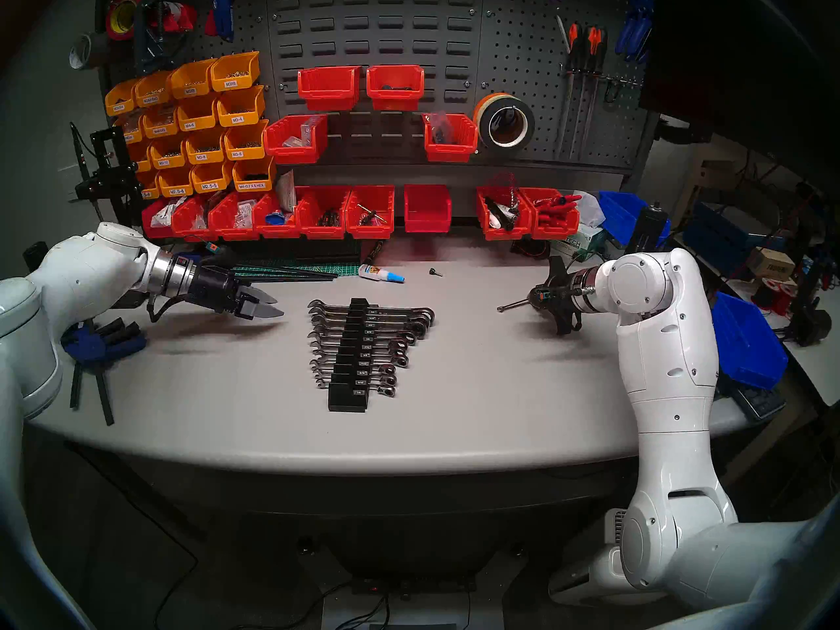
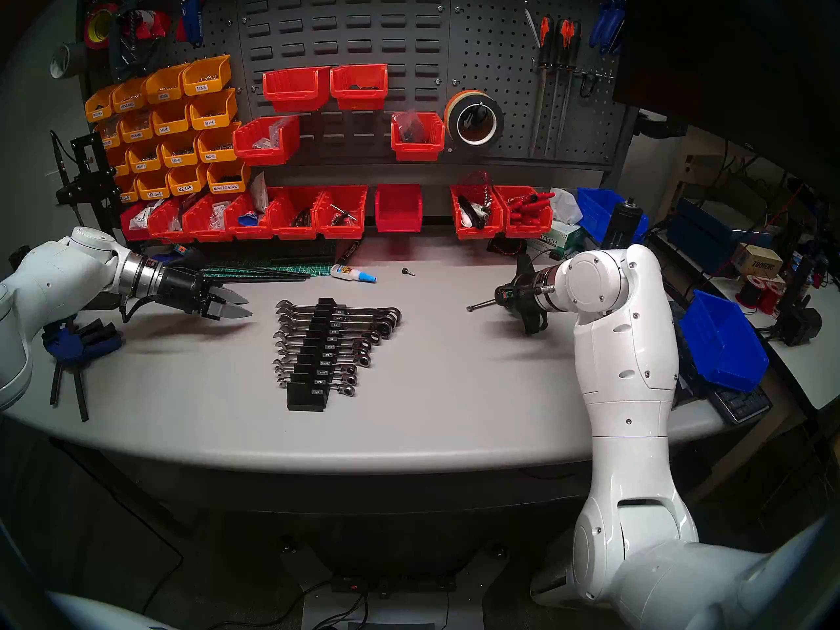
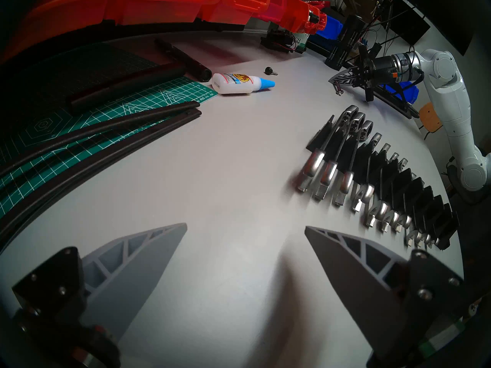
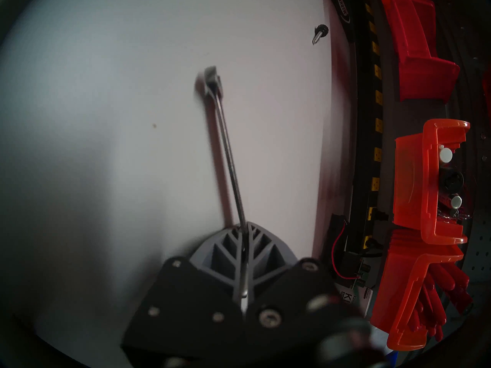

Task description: Put the wrenches on the table into the correct slot in the case

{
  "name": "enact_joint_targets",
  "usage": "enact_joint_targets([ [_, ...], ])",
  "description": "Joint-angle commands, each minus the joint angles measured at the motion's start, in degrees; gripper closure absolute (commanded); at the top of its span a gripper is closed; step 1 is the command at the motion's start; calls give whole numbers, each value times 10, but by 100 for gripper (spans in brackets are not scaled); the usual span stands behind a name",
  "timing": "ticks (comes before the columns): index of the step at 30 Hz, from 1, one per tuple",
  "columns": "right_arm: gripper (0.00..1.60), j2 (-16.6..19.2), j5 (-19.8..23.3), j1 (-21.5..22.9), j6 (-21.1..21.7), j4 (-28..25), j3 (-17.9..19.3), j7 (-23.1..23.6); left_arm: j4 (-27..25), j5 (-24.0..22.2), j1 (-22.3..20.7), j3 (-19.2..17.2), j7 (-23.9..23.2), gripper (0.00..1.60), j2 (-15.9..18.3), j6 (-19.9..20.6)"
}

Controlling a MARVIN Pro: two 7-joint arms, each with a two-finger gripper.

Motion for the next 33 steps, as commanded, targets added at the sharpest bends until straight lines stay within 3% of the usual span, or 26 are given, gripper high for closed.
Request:
enact_joint_targets([
  [1,160,3,20,2,3,-33,18,19,1,-1,-15,-6,-1,0,-1,0],
  [15,160,-9,34,29,12,-44,20,34,1,-2,-15,-6,-1,0,-1,0],
  [25,160,-6,34,83,10,-45,2,48,0,-2,-15,-6,0,0,0,-1],
  [33,160,-16,43,88,21,-60,-17,77,1,-2,-15,-6,-1,0,-1,0],
])
